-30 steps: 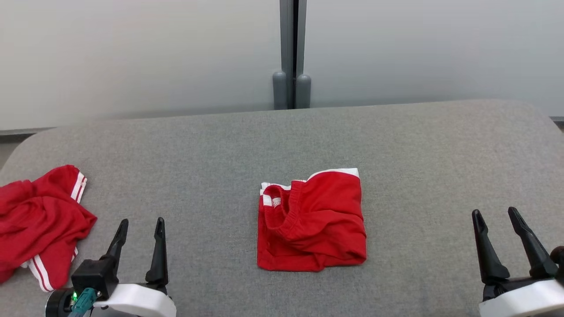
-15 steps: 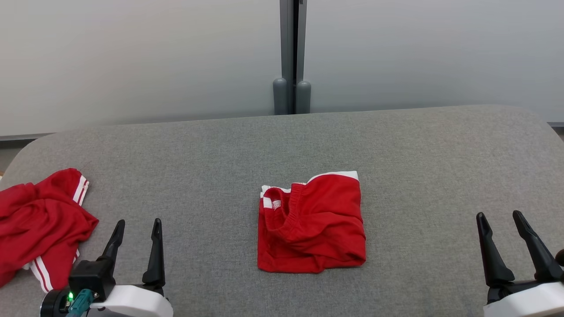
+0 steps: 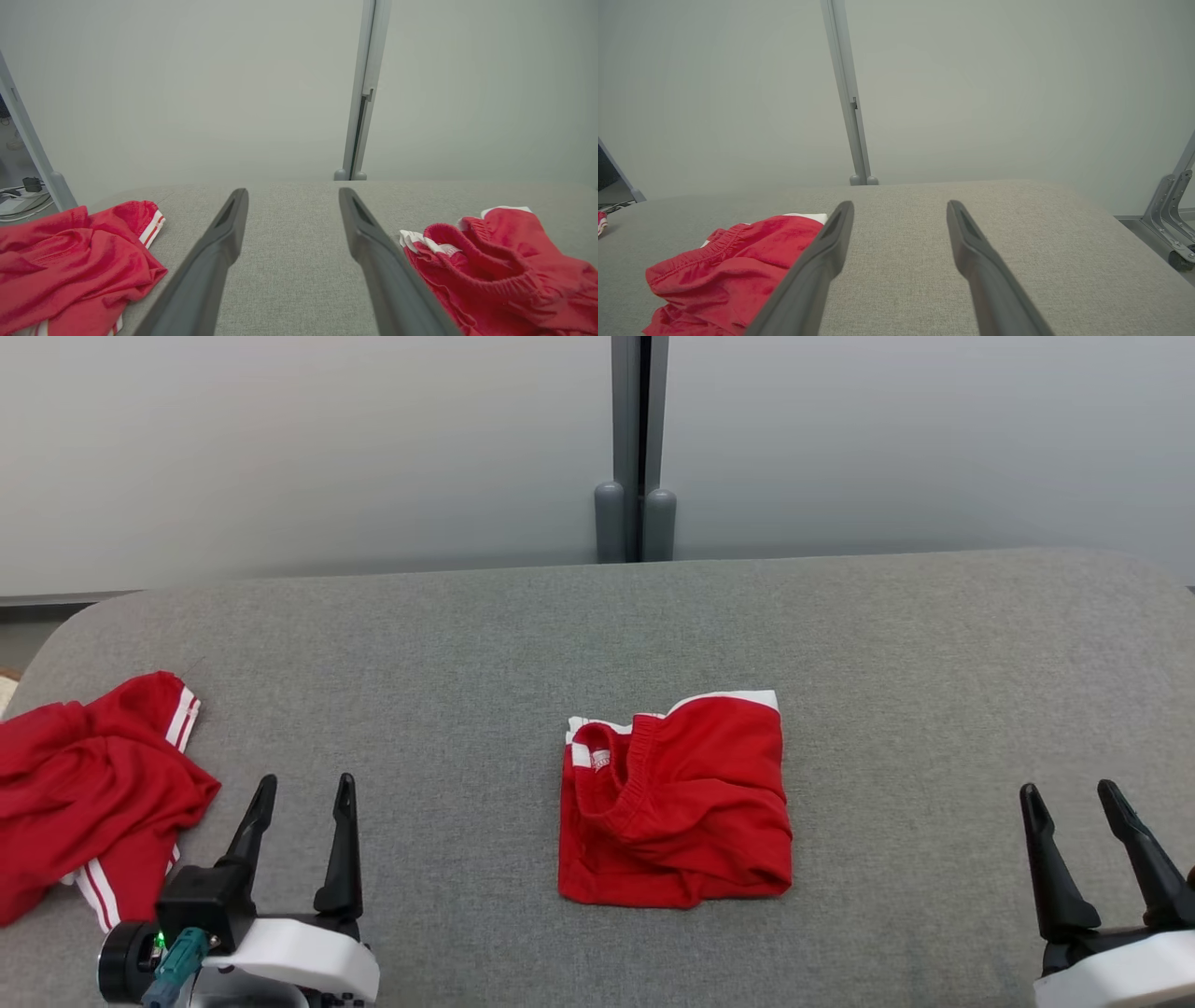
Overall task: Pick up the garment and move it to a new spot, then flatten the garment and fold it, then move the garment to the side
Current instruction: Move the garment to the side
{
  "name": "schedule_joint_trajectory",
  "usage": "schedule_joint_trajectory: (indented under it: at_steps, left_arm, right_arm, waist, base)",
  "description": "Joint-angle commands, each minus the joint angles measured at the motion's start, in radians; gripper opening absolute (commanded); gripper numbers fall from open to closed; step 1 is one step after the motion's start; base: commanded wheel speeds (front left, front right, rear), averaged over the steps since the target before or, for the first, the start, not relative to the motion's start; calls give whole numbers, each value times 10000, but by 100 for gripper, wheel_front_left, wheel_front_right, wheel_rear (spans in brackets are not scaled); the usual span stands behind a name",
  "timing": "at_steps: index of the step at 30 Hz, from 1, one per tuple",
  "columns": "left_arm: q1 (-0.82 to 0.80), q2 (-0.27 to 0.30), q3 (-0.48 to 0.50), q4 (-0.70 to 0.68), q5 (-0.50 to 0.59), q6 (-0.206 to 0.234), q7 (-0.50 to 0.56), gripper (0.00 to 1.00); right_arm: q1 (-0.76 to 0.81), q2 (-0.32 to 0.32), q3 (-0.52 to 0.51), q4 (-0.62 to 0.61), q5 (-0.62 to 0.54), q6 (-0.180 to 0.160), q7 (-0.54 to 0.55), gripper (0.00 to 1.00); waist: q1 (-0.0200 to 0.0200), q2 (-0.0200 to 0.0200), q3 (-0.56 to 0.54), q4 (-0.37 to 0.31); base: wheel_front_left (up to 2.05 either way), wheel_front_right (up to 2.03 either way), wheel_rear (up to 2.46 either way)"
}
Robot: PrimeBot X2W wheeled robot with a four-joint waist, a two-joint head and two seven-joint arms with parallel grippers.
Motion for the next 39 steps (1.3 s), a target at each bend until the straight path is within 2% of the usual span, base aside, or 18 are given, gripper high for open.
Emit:
schedule_joint_trajectory:
  at_steps: [1,8,17,22,23,25,31,39]
  left_arm:
    - [-234,27,-26,-57,34,-37,-52,100]
    - [-1241,-235,-302,-153,189,-168,-291,100]
    - [-2219,-622,-546,41,378,-358,-557,100]
    - [-2428,-841,-520,178,379,-424,-589,100]
    - [-2439,-862,-487,143,405,-421,-592,100]
    - [-2437,-865,-406,90,479,-409,-595,100]
    - [-2364,-874,-212,-23,703,-384,-595,100]
    - [-2294,-744,1,-290,983,-498,-582,100]
  right_arm:
    - [-136,-63,-47,31,-34,0,75,100]
    - [-1009,-166,274,874,128,0,182,100]
    - [-2683,-54,1582,3336,801,0,-162,100]
    - [-3098,242,2106,4559,1455,1,407,100]
    - [-3153,241,2188,4676,1532,0,474,91]
    - [-3158,226,2295,4898,1601,0,713,0]
    - [-3313,-84,2576,4565,1316,-3,781,0]
    - [-3249,-657,2829,3406,438,-11,555,0]
  waist:
    - [0,0,190,176]
    - [0,0,1380,931]
    - [0,0,2465,1840]
    - [0,0,2609,2054]
    - [0,0,2628,2070]
    - [0,0,2666,2059]
    - [0,0,2738,1734]
    - [0,0,2788,297]
  base:
    - [0,0,0]
    - [0,0,0]
    - [0,0,0]
    - [0,0,0]
    - [0,0,0]
    - [0,0,0]
    - [0,0,0]
    - [0,0,0]
